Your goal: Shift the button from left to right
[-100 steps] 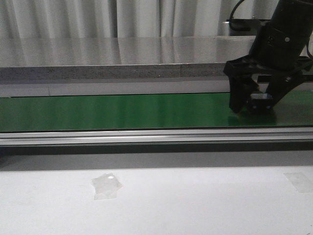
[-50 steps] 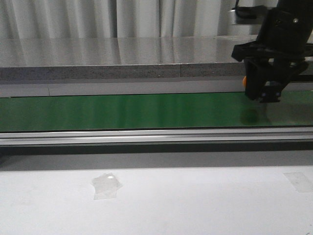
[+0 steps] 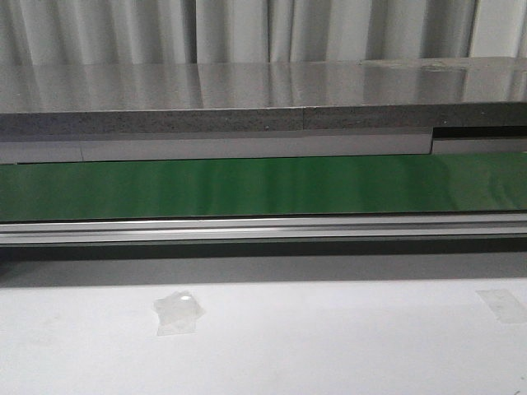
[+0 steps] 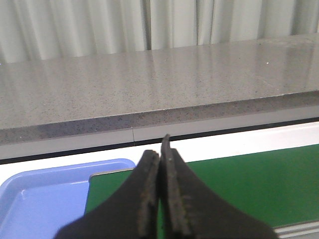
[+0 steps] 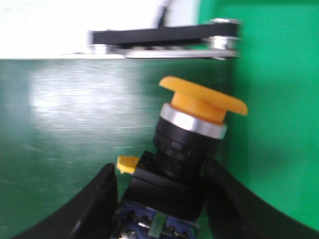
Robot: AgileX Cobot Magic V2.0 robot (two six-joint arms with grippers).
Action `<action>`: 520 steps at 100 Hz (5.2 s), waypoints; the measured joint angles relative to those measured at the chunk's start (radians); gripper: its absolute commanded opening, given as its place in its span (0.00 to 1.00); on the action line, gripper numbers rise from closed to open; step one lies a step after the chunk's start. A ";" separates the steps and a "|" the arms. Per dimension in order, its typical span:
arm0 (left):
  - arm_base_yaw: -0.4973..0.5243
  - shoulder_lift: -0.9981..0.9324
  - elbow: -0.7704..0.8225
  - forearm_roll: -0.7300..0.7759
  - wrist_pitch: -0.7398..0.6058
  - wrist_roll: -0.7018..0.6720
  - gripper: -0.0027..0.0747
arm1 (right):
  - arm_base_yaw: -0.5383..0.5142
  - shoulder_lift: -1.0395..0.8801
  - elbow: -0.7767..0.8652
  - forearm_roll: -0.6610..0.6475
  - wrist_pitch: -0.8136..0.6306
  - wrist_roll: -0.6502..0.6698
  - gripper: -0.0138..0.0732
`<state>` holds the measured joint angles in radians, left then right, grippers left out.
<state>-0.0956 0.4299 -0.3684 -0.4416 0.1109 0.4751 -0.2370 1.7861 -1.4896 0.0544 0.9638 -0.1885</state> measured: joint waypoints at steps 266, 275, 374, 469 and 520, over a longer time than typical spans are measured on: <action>0.000 0.000 0.000 0.000 0.000 0.000 0.01 | -0.191 0.203 0.000 -0.054 -0.096 -0.222 0.79; 0.000 0.000 0.000 0.000 0.000 0.000 0.01 | -0.191 0.203 0.000 -0.054 -0.098 -0.222 0.79; 0.000 0.000 0.000 0.000 0.000 0.000 0.01 | 0.061 -0.119 -0.021 0.179 -0.234 -0.141 0.78; 0.000 0.000 0.000 0.000 0.000 0.000 0.01 | 0.288 -0.887 0.777 0.199 -0.689 -0.145 0.78; 0.000 0.000 0.000 0.000 0.000 0.000 0.01 | 0.288 -1.293 1.043 0.281 -0.723 -0.147 0.78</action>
<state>-0.0956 0.4299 -0.3684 -0.4416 0.1109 0.4751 0.0512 0.4929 -0.4468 0.3350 0.2404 -0.3356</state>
